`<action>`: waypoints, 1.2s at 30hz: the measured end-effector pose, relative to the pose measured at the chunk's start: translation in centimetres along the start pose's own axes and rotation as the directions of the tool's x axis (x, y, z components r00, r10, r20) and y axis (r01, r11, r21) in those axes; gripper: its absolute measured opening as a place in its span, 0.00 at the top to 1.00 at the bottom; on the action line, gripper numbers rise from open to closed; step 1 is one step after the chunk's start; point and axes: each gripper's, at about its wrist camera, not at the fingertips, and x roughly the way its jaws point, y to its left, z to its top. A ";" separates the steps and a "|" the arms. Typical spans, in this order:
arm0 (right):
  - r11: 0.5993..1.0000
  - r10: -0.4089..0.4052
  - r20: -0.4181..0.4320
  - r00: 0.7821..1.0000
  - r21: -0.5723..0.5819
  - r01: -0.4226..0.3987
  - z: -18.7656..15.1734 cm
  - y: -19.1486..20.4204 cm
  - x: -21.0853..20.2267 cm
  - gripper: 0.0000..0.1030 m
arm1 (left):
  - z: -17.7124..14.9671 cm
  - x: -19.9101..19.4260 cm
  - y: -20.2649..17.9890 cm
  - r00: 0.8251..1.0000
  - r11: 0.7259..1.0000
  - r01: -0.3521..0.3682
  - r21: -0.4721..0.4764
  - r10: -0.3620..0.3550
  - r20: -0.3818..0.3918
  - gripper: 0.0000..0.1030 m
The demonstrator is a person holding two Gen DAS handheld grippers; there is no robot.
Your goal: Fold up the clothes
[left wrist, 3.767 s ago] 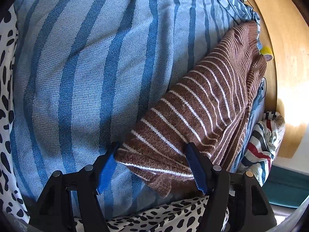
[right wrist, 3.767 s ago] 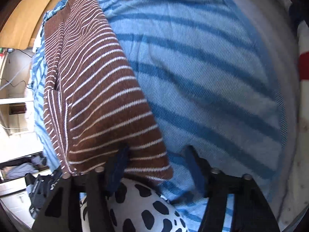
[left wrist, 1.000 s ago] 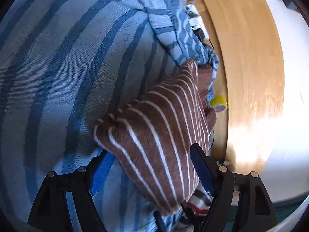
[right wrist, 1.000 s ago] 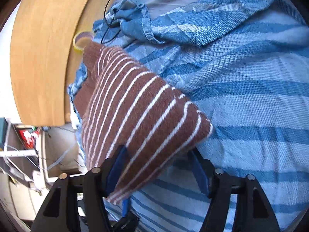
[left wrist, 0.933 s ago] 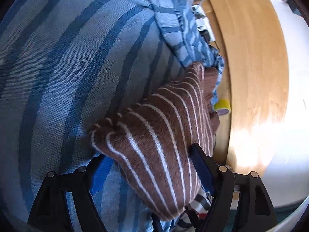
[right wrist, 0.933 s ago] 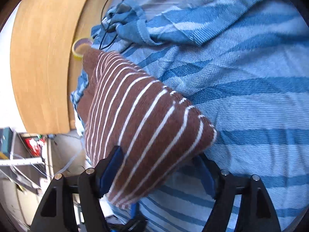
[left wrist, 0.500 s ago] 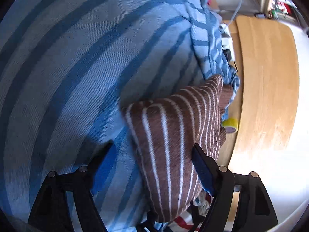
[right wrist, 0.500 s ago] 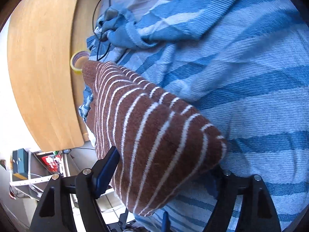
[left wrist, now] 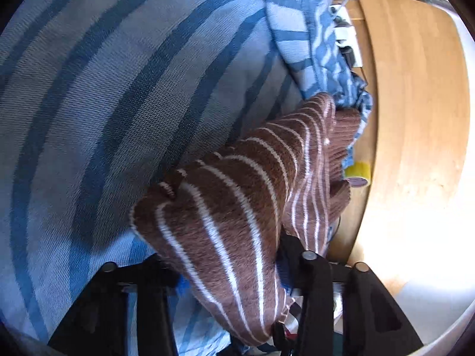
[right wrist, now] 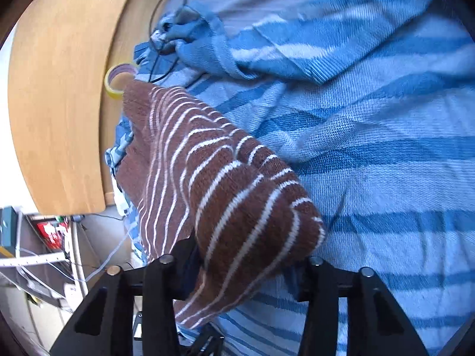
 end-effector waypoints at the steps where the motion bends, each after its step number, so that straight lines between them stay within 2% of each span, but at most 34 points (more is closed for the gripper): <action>1: 1.000 -0.016 0.011 1.000 -0.026 0.017 -0.3 0.7 -0.6 0.57 | -0.3 -0.6 -0.8 1.000 0.999 -0.016 0.038 0.016 0.001 0.60; 5: 0.992 -0.068 0.047 0.997 -0.100 0.073 -2.0 3.4 -4.0 0.59 | -1.7 -4.2 -4.1 0.999 0.989 -0.039 0.146 0.039 0.008 0.62; 7: 0.988 -0.067 0.059 0.996 -0.132 0.075 -2.9 4.6 -6.1 0.60 | -3.4 -7.1 -5.2 0.998 0.979 -0.061 0.195 0.061 0.009 0.62; 9: 0.983 -0.062 0.077 0.995 -0.170 0.075 -5.3 4.7 -9.1 0.60 | -5.8 -9.9 -6.1 0.998 0.965 -0.060 0.254 0.062 0.000 0.62; 11: 0.980 -0.054 0.085 0.995 -0.185 0.069 -6.7 4.9 -10.6 0.60 | -7.8 -13.1 -4.8 0.998 0.948 -0.047 0.314 0.055 -0.014 0.62; 14: 0.983 -0.064 0.043 0.997 -0.170 0.071 -11.0 0.4 -13.7 0.60 | -9.0 -17.4 -1.0 0.993 0.921 -0.080 0.381 0.109 -0.055 0.62; 17: 0.978 -0.118 0.020 0.993 -0.171 0.119 -14.4 -3.3 -14.8 0.60 | -8.2 -18.2 2.7 0.975 0.923 -0.158 0.350 0.202 -0.092 0.62; 19: 0.967 -0.159 0.034 0.987 -0.198 0.163 -15.7 -4.4 -14.9 0.61 | -7.8 -18.0 5.4 0.964 0.939 -0.181 0.291 0.228 -0.136 0.62; 20: 0.960 -0.177 0.040 0.983 -0.213 0.182 -16.0 -3.8 -15.1 0.61 | -7.8 -18.1 6.5 0.964 0.948 -0.175 0.265 0.219 -0.148 0.62; 21: 0.963 -0.165 0.030 0.986 -0.211 0.168 -16.0 -3.5 -15.3 0.60 | -7.7 -18.2 7.1 0.968 0.955 -0.162 0.246 0.203 -0.150 0.62; 25: 0.966 -0.155 0.019 0.988 -0.208 0.156 -16.2 -2.8 -15.7 0.60 | -6.9 -18.4 6.5 0.967 0.963 -0.147 0.225 0.187 -0.170 0.61; 27: 0.969 -0.162 0.009 0.987 -0.188 0.160 -16.2 -3.3 -15.5 0.59 | -6.2 -18.4 6.3 0.957 0.962 -0.172 0.212 0.215 -0.196 0.56; 30: 0.972 -0.176 -0.010 0.984 -0.163 0.172 -16.2 -4.1 -15.4 0.58 | -6.2 -19.0 7.8 0.940 0.967 -0.212 0.145 0.242 -0.242 0.47; 32: 0.970 -0.184 -0.018 0.983 -0.165 0.179 -16.3 -4.2 -15.4 0.59 | -6.3 -19.1 9.0 0.932 0.967 -0.233 0.104 0.253 -0.259 0.47; 36: 0.967 -0.191 -0.031 0.981 -0.175 0.183 -16.3 -3.2 -15.8 0.58 | -6.3 -19.7 8.6 0.939 0.975 -0.206 0.083 0.221 -0.264 0.48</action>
